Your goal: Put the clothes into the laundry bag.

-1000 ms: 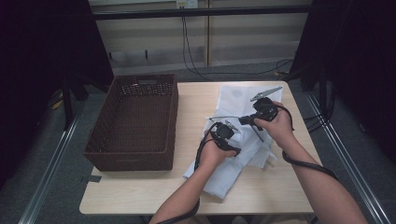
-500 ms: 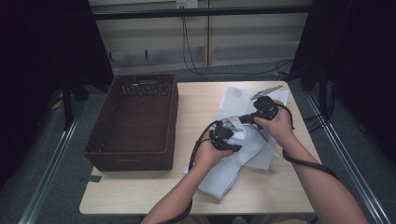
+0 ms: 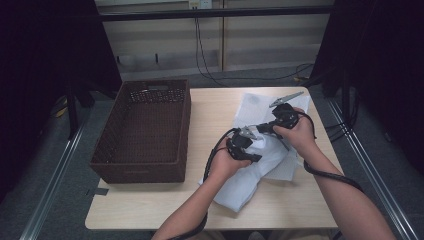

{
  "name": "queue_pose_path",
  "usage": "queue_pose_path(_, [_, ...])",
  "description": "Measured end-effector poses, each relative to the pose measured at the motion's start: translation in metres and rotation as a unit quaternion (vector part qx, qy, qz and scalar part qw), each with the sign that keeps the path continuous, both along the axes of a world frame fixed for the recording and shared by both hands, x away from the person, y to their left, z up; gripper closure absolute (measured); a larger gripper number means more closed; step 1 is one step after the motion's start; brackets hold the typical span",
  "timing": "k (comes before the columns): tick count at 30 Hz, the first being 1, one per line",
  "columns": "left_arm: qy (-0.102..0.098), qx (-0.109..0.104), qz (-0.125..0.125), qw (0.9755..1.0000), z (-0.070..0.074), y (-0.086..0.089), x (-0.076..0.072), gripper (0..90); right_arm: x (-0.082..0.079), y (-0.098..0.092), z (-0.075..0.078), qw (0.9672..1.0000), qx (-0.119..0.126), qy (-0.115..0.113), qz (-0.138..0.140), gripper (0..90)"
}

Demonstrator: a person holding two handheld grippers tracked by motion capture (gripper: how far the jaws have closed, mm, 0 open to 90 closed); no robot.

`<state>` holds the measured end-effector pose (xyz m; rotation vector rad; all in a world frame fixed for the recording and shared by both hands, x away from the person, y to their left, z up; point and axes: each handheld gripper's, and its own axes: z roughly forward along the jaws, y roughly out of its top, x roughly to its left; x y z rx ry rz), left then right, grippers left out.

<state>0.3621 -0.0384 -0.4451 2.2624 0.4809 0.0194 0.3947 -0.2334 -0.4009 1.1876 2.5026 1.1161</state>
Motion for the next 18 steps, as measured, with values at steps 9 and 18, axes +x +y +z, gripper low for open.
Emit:
queue_pose_path(9, [0.026, -0.002, 0.047, 0.9986, 0.000, 0.013, 0.015, 69.1, -0.003, 0.002, 0.003, 0.9998, 0.010, 0.001, 0.017, 89.5])
queue_pose_path(18, [0.047, 0.001, 0.083, 0.9954, -0.004, 0.019, 0.021, 69.3, -0.003, 0.000, 0.008, 0.9997, 0.011, 0.002, 0.023, 89.5])
